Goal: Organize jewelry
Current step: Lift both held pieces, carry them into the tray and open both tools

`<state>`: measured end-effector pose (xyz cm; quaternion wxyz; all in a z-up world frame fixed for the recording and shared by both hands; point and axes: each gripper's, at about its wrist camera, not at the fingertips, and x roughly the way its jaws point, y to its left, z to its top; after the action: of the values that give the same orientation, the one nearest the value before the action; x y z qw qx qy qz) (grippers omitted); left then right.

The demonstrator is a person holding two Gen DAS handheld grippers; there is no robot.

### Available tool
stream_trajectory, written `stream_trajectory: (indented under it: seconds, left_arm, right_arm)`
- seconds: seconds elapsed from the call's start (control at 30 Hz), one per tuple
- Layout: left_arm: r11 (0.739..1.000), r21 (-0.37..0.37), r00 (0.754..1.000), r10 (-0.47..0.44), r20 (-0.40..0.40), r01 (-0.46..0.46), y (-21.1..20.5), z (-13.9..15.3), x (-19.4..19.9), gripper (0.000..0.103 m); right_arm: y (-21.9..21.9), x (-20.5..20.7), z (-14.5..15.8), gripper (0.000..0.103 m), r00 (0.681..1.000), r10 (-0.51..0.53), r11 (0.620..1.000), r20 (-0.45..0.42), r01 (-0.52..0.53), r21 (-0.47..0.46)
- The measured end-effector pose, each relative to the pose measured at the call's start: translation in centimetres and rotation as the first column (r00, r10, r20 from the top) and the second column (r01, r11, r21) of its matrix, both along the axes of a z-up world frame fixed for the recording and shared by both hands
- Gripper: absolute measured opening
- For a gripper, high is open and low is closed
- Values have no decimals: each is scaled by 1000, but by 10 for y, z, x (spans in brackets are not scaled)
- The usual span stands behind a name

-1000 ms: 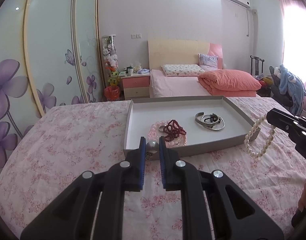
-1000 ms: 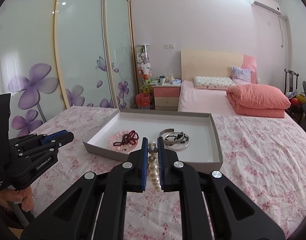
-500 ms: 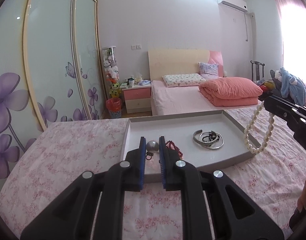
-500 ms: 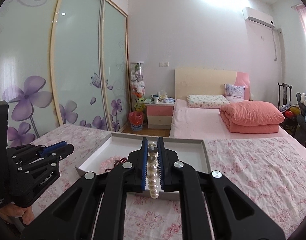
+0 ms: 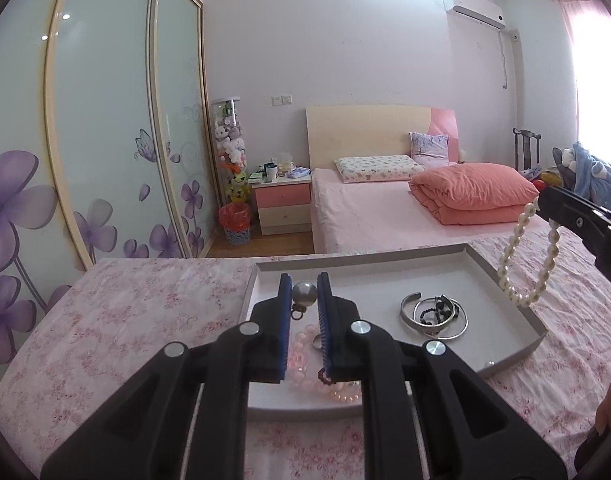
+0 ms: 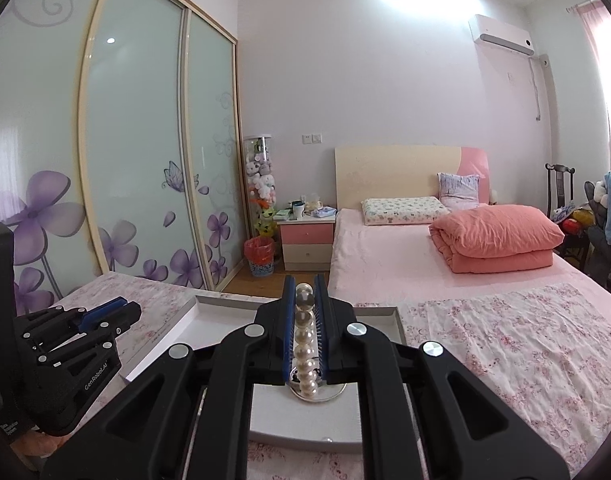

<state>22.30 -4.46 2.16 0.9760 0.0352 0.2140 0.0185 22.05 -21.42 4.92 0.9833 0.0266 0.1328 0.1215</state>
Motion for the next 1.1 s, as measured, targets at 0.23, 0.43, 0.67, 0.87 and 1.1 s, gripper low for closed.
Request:
stream_trajectory:
  seconds: [0.23,0.43,0.67,0.87,1.1]
  left_arm:
    - [1000,-11,999,-19,-38,18,-4,-15,29,14]
    - [999,-15,996,-39,-74,38,-8,-30,49,14]
    - [998,-14,993,-56,-103,55,-13,-42,63,14]
    - [996,-48,988,-79,-136,73,-13,-49,70,28]
    - [996,-83,991,-55,-120,45,7,-39,62,36]
  right_arm:
    - [6,30,-14,10,999,3,1000,-51,-3,-4]
    - [9,48,-29,10,995,8,1000,-98,-9,-4]
    - [12,58,-37,11,992,15,1000,-128,-16,-7]
    - [11,64,-43,12,986,16,1000,-167,-14,12]
    - [3,59,-37,43,988,-7,1000,-154,10,19]
